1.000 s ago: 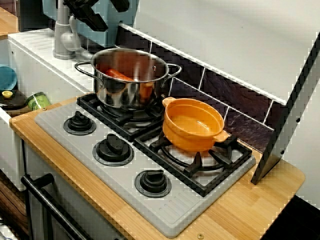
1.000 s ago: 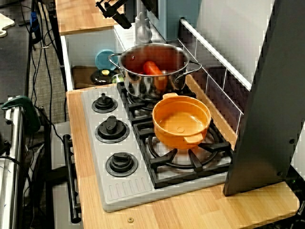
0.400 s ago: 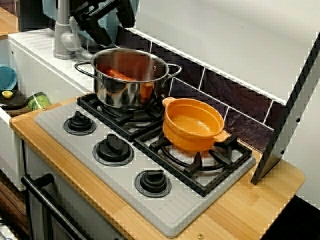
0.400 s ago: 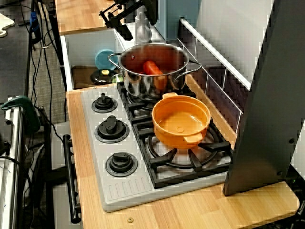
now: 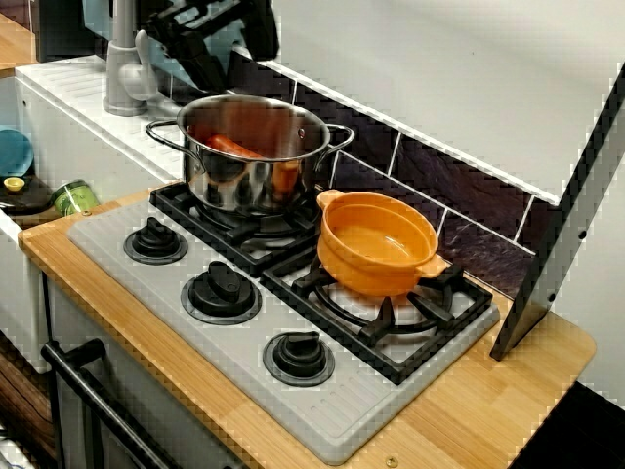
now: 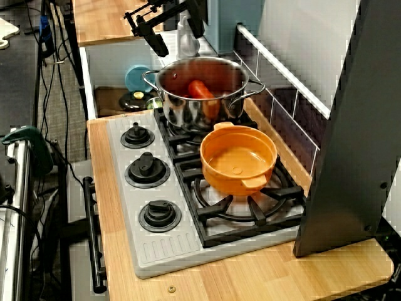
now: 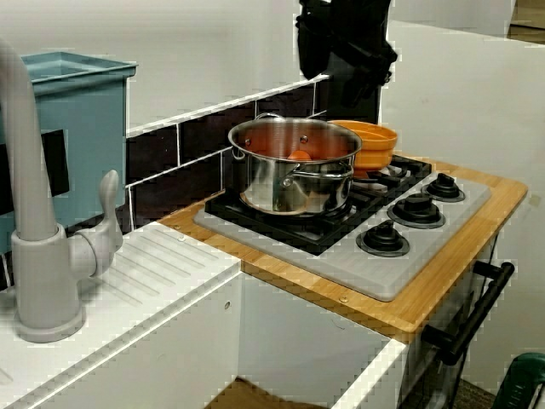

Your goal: Lift pot from stove

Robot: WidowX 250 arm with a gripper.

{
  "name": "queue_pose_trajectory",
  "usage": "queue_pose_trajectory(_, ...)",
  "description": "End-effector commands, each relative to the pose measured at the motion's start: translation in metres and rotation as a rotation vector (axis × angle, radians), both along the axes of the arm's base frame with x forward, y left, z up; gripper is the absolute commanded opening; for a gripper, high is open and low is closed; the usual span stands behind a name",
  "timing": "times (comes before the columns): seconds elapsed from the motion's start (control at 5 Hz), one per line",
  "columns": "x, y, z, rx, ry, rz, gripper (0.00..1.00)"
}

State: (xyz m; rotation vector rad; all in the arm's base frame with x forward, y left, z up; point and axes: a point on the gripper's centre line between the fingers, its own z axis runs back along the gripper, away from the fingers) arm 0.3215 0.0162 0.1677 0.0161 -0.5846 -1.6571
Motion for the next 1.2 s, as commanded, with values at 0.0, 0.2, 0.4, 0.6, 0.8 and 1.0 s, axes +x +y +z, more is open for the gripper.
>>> queue_pose_trajectory(0.0,-0.005,-0.042,0.013,0.065,-0.049,0.106,1.00)
queue_pose_trajectory(0.2,-0.012,-0.059,0.007,0.072,-0.082,0.181,1.00)
queue_pose_trajectory(0.4,-0.019,-0.072,-0.001,0.089,-0.098,0.202,1.00)
queue_pose_trajectory(0.6,-0.022,-0.085,-0.009,0.101,-0.089,0.187,1.00)
queue_pose_trajectory(0.8,-0.024,-0.097,-0.018,0.099,-0.094,0.171,1.00)
queue_pose_trajectory(1.0,-0.030,-0.111,-0.028,0.093,-0.087,0.128,1.00)
